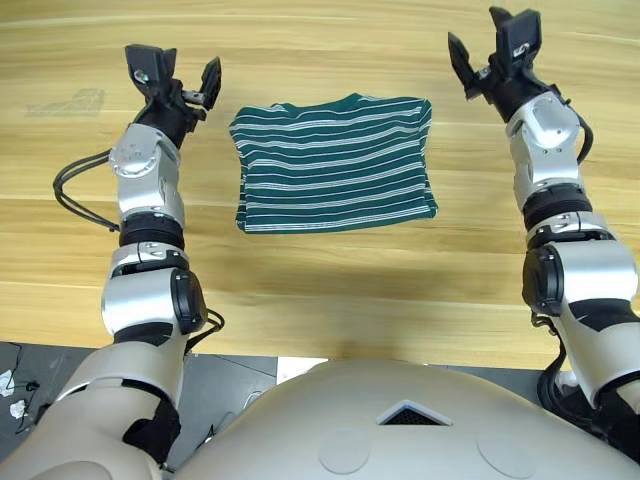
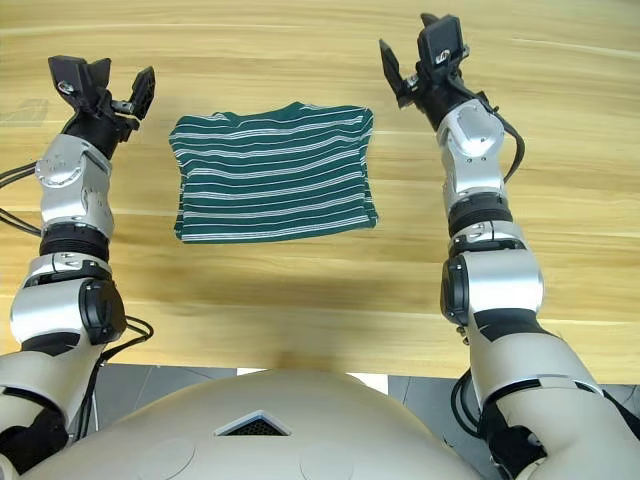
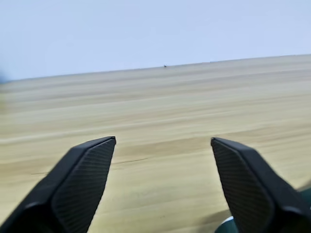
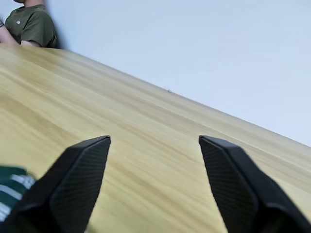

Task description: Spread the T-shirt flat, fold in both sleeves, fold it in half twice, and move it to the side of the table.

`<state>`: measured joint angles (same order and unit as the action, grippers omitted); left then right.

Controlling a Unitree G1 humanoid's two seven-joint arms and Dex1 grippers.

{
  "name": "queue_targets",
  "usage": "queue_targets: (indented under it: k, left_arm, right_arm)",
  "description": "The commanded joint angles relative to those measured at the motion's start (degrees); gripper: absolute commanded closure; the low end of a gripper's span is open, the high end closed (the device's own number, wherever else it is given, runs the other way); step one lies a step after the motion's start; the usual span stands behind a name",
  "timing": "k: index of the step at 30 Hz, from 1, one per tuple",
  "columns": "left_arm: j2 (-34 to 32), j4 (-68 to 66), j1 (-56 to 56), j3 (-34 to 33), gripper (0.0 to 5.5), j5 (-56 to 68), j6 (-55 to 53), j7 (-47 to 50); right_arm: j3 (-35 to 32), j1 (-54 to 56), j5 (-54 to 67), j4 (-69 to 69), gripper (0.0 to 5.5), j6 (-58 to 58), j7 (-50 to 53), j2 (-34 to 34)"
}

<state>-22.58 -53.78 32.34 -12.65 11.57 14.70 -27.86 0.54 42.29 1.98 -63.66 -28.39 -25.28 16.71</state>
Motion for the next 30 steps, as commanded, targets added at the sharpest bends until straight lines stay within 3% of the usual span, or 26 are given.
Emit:
queue_targets:
  k: [1, 6, 11, 21, 30]
  left_arm:
    - [-0.2, 10.4, -3.1, -4.6, 1.49, 5.1, 2.1, 0.5]
    - [1.0, 40.7, -8.0, -7.2, 1.46, 10.0, -4.0, 7.0]
    - [1.6, 53.2, -13.7, -5.5, 1.46, 7.6, -9.1, 11.1]
    - [3.0, 57.2, -18.6, -3.9, 1.46, 6.2, -11.0, 13.0]
    - [4.5, 57.1, -19.6, -1.8, 1.46, 4.9, -10.8, 13.2]
  right_arm:
    - [2.9, -1.5, -1.3, 3.2, 1.86, -1.7, -8.7, -0.5]
    - [3.7, 4.0, -1.5, 5.5, 2.64, 0.7, -12.6, -2.4]
    - [6.5, 8.3, -6.2, -0.3, 3.50, 4.6, -12.1, -2.9]
    - [13.3, 13.9, -15.9, -8.2, 5.37, 8.9, -10.5, -4.4]
    - [18.9, 15.0, -23.2, -11.5, 5.47, 11.8, -11.2, -5.7]
